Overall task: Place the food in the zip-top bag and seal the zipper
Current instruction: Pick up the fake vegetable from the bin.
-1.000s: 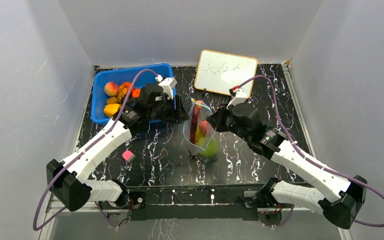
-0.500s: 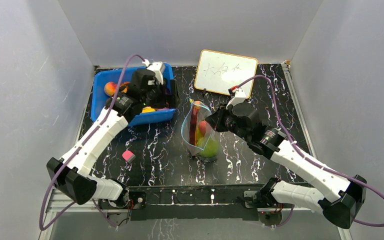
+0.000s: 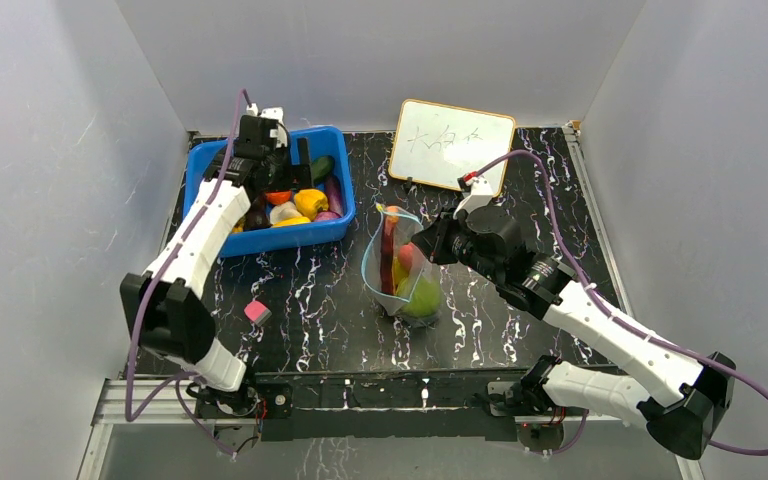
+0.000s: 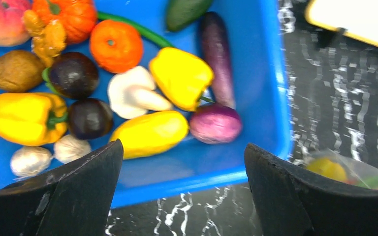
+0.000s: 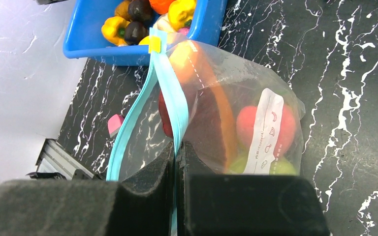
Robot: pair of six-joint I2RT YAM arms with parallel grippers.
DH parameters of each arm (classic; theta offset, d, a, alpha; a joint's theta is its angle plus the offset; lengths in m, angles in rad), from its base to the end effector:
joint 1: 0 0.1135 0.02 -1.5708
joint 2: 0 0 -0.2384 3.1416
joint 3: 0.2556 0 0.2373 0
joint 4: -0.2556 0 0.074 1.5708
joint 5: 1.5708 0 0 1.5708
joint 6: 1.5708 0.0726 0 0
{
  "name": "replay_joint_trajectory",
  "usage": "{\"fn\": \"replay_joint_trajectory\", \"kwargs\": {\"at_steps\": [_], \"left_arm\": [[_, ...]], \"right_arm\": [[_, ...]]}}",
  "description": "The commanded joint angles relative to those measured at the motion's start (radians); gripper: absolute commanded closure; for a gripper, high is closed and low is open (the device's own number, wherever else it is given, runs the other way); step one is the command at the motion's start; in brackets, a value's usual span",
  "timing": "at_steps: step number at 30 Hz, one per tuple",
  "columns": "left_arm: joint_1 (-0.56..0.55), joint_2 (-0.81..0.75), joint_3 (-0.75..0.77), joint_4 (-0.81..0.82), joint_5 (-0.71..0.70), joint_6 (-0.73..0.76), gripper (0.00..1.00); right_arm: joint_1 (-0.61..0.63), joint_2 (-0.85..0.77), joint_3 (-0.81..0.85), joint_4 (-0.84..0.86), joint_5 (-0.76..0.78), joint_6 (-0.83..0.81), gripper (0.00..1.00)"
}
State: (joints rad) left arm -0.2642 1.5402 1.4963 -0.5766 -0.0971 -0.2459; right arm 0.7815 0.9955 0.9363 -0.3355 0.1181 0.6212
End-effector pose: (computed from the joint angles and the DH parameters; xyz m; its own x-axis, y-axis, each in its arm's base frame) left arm 0.3529 -0.0882 0.3166 -0.5891 -0.0916 -0.8028 0.0416 0.9888 -0.1434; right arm 0.1891 0.1756 0.3037 -0.5841 0.2346 -0.7770 -0.3471 0.7932 0.5004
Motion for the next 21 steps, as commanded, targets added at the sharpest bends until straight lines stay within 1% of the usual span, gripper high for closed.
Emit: {"fn": "replay_joint_trajectory", "kwargs": {"at_steps": [1,9,12,15,16,18,21], "left_arm": [[0.076,0.073,0.025,0.051,-0.078,0.068,0.12],[0.189,0.193,0.068,0.154,-0.07,0.113,0.25],[0.227,0.244,0.099,0.188,-0.073,0.12,0.34],[0.256,0.29,0.124,0.225,-0.088,0.109,0.39],[0.263,0.3,0.13,0.238,-0.091,0.107,0.43],[0.276,0.318,0.137,0.261,-0.106,0.11,0.45],[0.293,0.338,0.144,0.281,-0.124,0.126,0.45]], "right_arm": [[0.0,-0.018,0.031,0.074,-0.034,-0.005,1.0],[-0.001,-0.016,0.055,0.048,-0.006,-0.007,1.0],[0.0,-0.011,0.061,0.038,0.003,-0.011,1.0],[0.0,-0.01,0.066,0.026,0.013,-0.014,1.0],[0.0,-0.009,0.069,0.021,0.017,-0.014,1.0],[0.0,-0.009,0.073,0.018,0.023,-0.012,1.0],[0.0,-0.007,0.074,0.017,0.03,-0.009,1.0]]}}
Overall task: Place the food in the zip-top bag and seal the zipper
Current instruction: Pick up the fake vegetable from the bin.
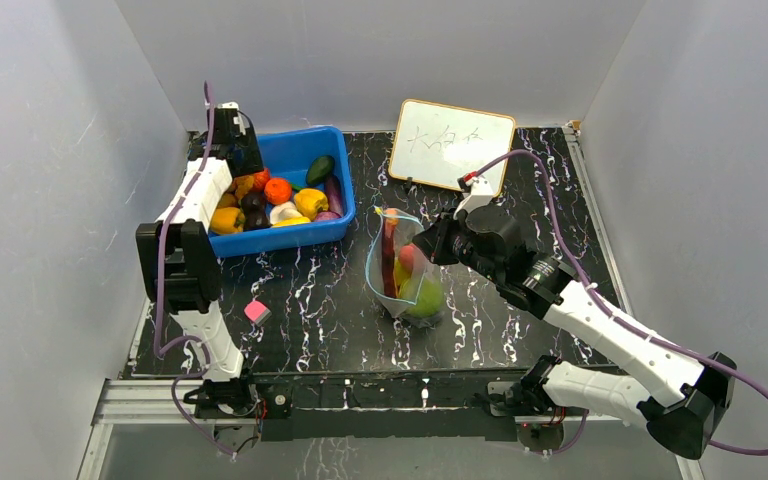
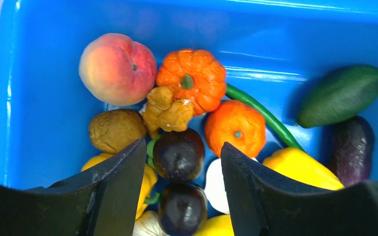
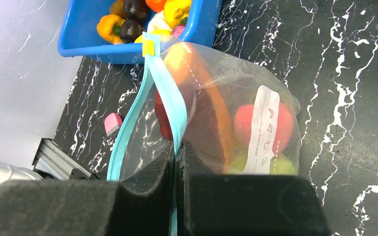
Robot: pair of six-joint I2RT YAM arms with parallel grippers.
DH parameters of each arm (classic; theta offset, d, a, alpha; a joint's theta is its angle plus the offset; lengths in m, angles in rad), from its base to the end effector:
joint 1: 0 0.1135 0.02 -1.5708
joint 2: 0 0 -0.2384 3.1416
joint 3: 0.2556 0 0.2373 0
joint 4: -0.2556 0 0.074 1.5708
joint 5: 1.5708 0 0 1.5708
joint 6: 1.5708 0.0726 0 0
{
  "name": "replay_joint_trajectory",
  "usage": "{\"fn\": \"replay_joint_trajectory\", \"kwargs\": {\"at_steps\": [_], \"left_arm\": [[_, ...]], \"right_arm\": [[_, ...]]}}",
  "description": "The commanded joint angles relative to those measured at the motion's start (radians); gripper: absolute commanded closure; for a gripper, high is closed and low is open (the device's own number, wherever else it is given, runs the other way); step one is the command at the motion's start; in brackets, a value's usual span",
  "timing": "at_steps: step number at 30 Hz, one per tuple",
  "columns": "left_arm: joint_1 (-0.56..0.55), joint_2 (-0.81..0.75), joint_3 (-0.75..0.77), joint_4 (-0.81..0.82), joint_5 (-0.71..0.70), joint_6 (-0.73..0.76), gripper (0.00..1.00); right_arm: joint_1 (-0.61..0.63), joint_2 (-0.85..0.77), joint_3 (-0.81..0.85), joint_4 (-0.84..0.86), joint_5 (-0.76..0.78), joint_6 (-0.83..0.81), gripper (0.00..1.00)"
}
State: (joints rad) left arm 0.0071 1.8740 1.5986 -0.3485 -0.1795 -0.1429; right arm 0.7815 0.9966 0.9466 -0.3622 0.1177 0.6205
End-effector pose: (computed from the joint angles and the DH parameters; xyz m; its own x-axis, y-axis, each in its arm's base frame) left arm 0.4464 0.0161 0.2514 -0.5566 -0.1441 -0.8182 -0.2335 0.9723 -0.0123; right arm 0.1882 0.1747 0.3036 -0.5937 0.2244 -0.7728 -0.3416 0.7993 0.4945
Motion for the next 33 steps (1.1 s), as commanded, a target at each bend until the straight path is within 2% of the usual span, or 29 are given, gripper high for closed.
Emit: {"fn": "replay_joint_trajectory", "kwargs": {"at_steps": [1,9,15,19,25,33], "left_arm": [[0.031,0.008,0.036,0.065,-0.041,0.029,0.45],[0.058,0.055,0.025,0.111,0.015,0.023,0.48],[0.06,0.081,0.03,0.123,0.002,0.014,0.52],[0.069,0.093,0.034,0.149,0.006,0.025,0.65],[0.073,0.141,0.085,0.131,0.023,0.02,0.66],[0.075,0.163,0.075,0.139,0.03,0.018,0.65]], "right_arm": [[-0.001,-0.008,0.065,0.043,0.034,-0.008,1.0],[0.001,0.005,0.066,0.053,0.049,-0.009,1.0],[0.001,0.026,0.067,0.07,0.031,-0.013,1.0],[0.0,0.041,0.061,0.076,0.038,-0.027,1.0],[0.0,0.032,0.072,0.064,0.038,-0.036,1.0],[0.001,0.032,0.078,0.061,0.044,-0.042,1.0]]}}
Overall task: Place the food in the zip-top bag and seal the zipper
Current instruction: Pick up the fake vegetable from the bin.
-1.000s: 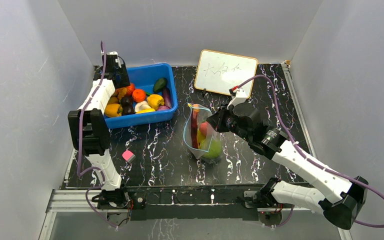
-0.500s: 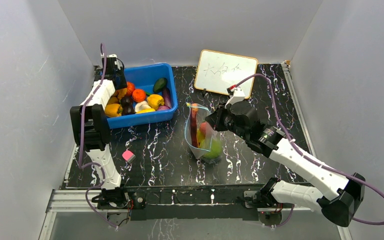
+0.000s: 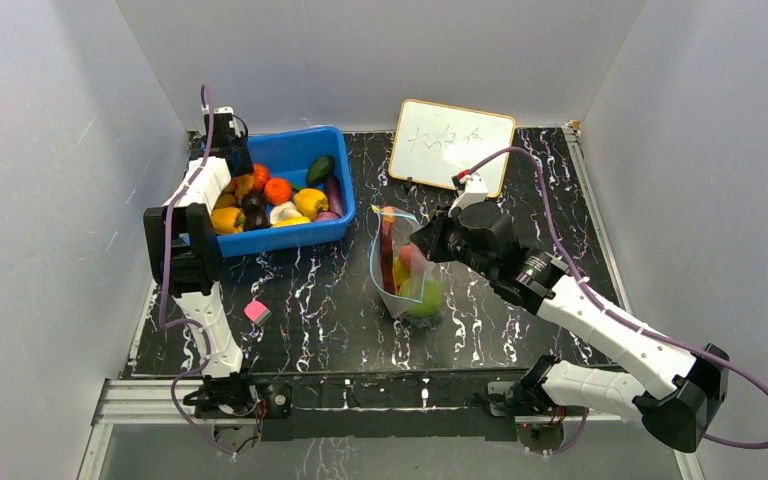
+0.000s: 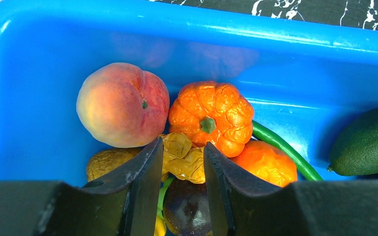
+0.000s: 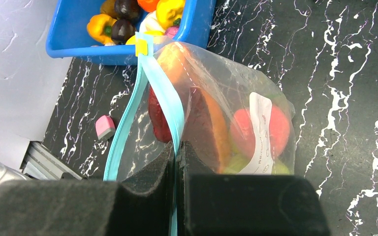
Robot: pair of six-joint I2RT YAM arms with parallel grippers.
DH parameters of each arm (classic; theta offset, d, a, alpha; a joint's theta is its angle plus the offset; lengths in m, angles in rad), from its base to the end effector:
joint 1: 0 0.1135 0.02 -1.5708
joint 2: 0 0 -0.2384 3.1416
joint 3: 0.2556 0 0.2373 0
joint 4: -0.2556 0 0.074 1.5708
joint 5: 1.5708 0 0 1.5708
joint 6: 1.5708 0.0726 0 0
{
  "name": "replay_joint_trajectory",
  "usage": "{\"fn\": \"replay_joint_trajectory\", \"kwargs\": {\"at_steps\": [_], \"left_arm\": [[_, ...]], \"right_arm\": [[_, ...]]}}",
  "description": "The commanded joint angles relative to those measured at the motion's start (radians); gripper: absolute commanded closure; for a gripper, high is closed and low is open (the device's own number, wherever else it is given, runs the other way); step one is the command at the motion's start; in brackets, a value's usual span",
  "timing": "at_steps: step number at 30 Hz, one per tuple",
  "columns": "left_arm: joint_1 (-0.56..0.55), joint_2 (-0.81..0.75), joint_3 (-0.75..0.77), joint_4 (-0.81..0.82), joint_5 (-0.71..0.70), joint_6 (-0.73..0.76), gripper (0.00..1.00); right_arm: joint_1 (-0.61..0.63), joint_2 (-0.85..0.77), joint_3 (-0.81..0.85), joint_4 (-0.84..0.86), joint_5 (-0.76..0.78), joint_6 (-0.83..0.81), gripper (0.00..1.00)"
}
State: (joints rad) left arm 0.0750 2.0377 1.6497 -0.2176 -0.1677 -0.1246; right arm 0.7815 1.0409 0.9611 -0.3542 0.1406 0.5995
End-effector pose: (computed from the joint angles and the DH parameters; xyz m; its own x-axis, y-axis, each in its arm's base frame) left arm 0.4800 0.0482 0.2122 -0.5371 -0.1632 -0.8276 -0.2796 0.9601 -0.0079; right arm 0.1956 0.1798 0.2994 -0.5890 0.2026 -0.7823 -0.3328 0.8213 0.4633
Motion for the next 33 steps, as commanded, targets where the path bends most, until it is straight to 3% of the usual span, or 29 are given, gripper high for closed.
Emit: {"fn": "replay_joint_trajectory", "kwargs": {"at_steps": [1,12,18,23,33], "left_arm": [[0.007,0.005,0.028,0.004,0.025,0.0,0.65],[0.008,0.051,0.071,-0.023,0.0,0.013,0.66],[0.007,0.046,0.066,-0.028,0.011,0.012,0.77],[0.007,0.003,0.04,-0.033,0.022,0.013,1.0],[0.006,-0.127,-0.042,-0.055,0.043,0.007,1.0]], "right_arm": [[0.0,-0.012,0.064,0.053,0.022,-0.021,1.0],[0.0,-0.003,0.07,0.058,0.017,-0.021,1.0],[0.0,-0.008,0.065,0.061,0.017,-0.021,1.0],[0.0,-0.016,0.064,0.059,0.02,-0.023,1.0],[-0.001,-0.045,0.043,0.067,0.014,-0.008,1.0]]}}
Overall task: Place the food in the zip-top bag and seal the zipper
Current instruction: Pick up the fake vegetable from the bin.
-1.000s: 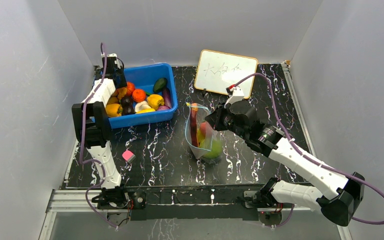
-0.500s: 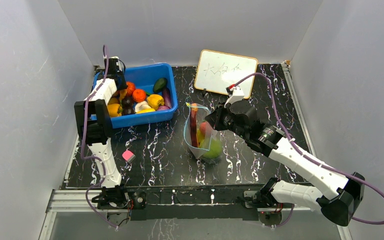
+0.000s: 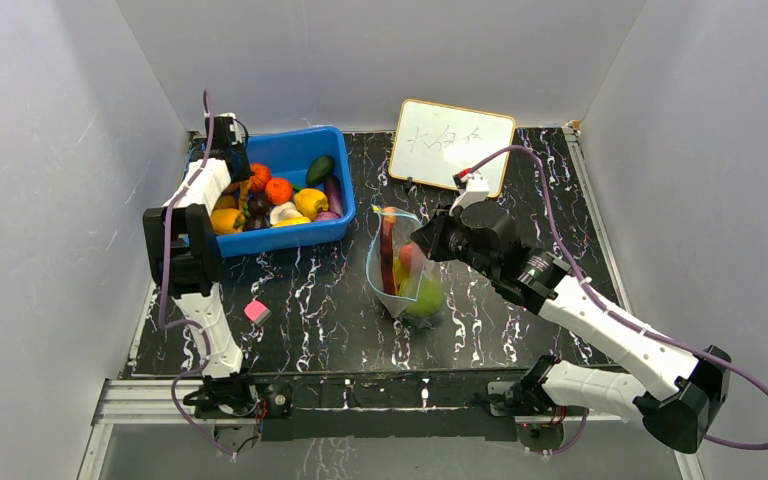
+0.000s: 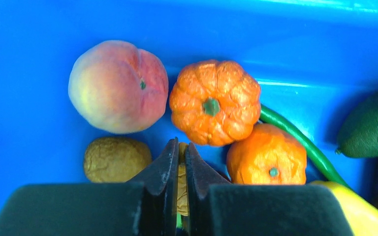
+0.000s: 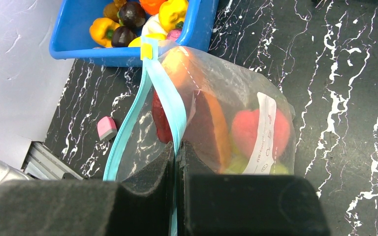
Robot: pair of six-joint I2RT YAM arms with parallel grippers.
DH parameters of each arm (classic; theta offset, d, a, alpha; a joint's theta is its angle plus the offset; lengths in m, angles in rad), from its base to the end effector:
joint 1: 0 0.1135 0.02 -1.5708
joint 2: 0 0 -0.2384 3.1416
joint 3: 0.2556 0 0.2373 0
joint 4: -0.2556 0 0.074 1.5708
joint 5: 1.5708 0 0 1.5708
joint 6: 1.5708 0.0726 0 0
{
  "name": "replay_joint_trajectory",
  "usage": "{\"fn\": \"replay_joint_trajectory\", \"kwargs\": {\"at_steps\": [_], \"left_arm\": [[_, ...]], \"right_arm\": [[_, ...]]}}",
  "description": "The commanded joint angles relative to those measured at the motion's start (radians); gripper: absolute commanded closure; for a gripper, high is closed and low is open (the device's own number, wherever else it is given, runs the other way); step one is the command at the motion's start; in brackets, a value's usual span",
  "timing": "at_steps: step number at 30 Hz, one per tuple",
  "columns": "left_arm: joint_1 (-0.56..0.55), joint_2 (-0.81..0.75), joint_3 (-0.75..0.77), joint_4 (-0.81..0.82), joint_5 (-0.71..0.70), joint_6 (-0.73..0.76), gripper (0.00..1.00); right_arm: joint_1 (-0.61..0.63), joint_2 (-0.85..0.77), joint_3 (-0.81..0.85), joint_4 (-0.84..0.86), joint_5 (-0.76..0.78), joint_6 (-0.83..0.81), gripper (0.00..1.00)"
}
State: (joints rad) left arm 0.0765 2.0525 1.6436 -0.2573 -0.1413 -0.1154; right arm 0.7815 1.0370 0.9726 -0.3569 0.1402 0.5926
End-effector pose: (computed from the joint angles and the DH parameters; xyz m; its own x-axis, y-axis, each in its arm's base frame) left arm 0.4775 0.0468 0.1984 -0.5907 -0.1596 -0.7910 -0.2558 0.9667 -0.0041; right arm 0.1951 0.1793 0.3042 -0.5798 0.2038 -0.7889 -0.3413 0.8184 0.4623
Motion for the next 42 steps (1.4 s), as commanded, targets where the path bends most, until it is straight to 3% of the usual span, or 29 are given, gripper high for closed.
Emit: {"fn": "replay_joint_trajectory", "kwargs": {"at_steps": [1,11,25,33,42], "left_arm": [[0.004,-0.164,-0.053,-0.016,0.02,-0.004,1.0],[0.002,-0.35,-0.148,-0.068,0.132,-0.055,1.0],[-0.004,-0.632,-0.318,-0.071,0.576,-0.223,1.0],[-0.015,-0.794,-0.423,0.022,0.788,-0.374,1.0],[-0.125,-0.931,-0.514,0.187,0.867,-0.612,1.0]], "right_arm": [[0.0,-0.043,0.031,0.07,0.016,0.0,1.0],[0.001,-0.06,0.011,0.072,0.01,0.026,1.0],[0.0,-0.05,0.011,0.079,0.025,0.081,1.0],[0.0,-0.042,-0.001,0.123,0.03,0.13,1.0],[0.001,-0.037,0.006,0.133,0.033,0.17,1.0]]}}
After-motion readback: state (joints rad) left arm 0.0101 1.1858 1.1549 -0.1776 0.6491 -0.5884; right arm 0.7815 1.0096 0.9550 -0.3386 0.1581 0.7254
